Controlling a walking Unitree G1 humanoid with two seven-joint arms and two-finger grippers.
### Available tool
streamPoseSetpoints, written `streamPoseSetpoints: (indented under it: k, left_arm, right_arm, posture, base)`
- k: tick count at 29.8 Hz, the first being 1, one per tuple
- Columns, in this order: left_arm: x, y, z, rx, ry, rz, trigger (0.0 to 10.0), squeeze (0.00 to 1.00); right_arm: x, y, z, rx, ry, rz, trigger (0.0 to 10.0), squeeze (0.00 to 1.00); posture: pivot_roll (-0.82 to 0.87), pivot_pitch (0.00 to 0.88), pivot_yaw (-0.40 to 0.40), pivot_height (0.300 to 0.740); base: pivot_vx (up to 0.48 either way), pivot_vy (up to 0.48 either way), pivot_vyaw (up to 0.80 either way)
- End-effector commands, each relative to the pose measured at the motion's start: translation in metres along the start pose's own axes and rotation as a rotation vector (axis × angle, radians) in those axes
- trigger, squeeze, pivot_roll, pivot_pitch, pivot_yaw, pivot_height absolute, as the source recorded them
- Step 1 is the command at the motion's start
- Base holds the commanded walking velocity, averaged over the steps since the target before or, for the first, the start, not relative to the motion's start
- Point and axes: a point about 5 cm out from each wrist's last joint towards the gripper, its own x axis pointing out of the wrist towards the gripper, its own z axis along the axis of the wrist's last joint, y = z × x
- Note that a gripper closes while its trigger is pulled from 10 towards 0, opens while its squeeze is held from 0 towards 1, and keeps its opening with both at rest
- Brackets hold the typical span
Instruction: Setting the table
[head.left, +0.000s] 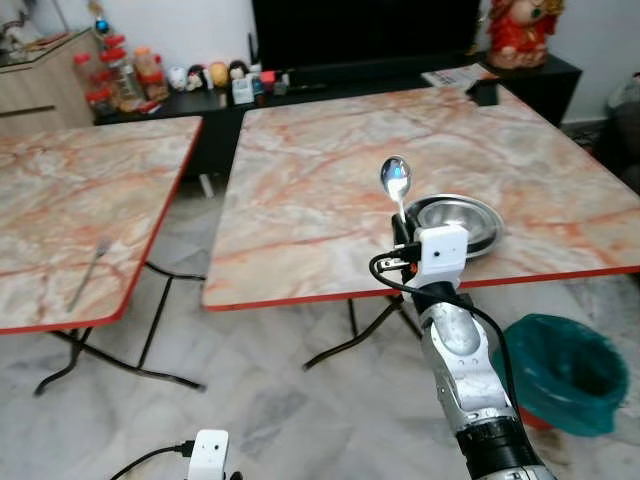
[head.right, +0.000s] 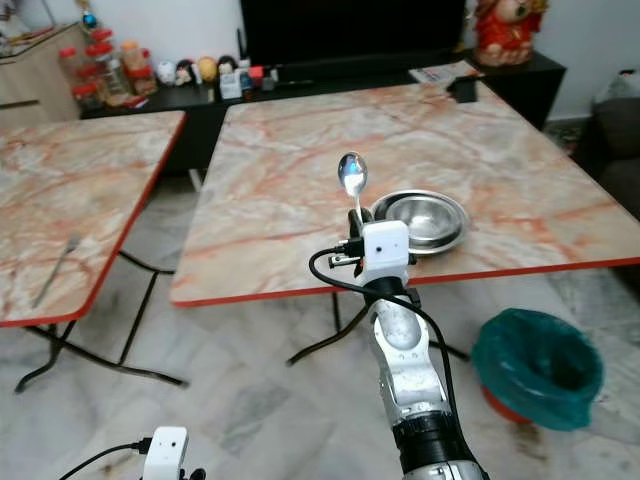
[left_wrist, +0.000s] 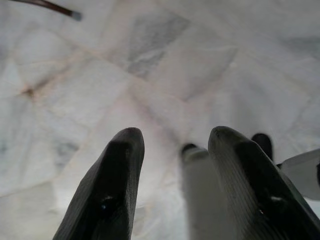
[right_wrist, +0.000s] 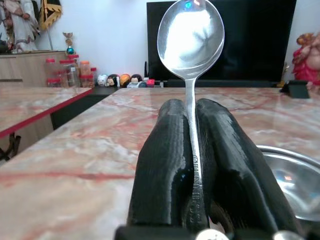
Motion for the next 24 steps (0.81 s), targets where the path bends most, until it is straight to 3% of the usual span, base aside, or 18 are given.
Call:
streamPoseSetpoints:
  k: [1,13,24]
  left_arm:
    - [-0.002,0.0078,-0.0059,0.017,0.021,0.018,10.0,0.0]
    - [-0.0018,0.0057,-0.0064,0.01,0.023,0.014,10.0,0.0]
    - [-0.0019,0.0053,-0.0065,-0.024,0.015,0.021,10.0,0.0]
  right_arm:
    - [0.0045,0.0066,0.0075,0.003,-0.024,0.019,10.0,0.0]
    - [0.0035,0.0065,0.0076,0.001,-0.018,0.018,10.0,0.0]
    - [0.0042,0.005,0.0075,0.001,-0.012,0.017,10.0,0.0]
  posture:
    - [-0.14,0.0,0.089,0.74]
    - [-0.14,0.0,0.084,0.74]
    - [-0.14,0.0,0.077,0.74]
  base:
    - [0.0,-0.461,0.0]
    - [0.0,-0.441,0.0]
    - [0.0,0.0,0.0]
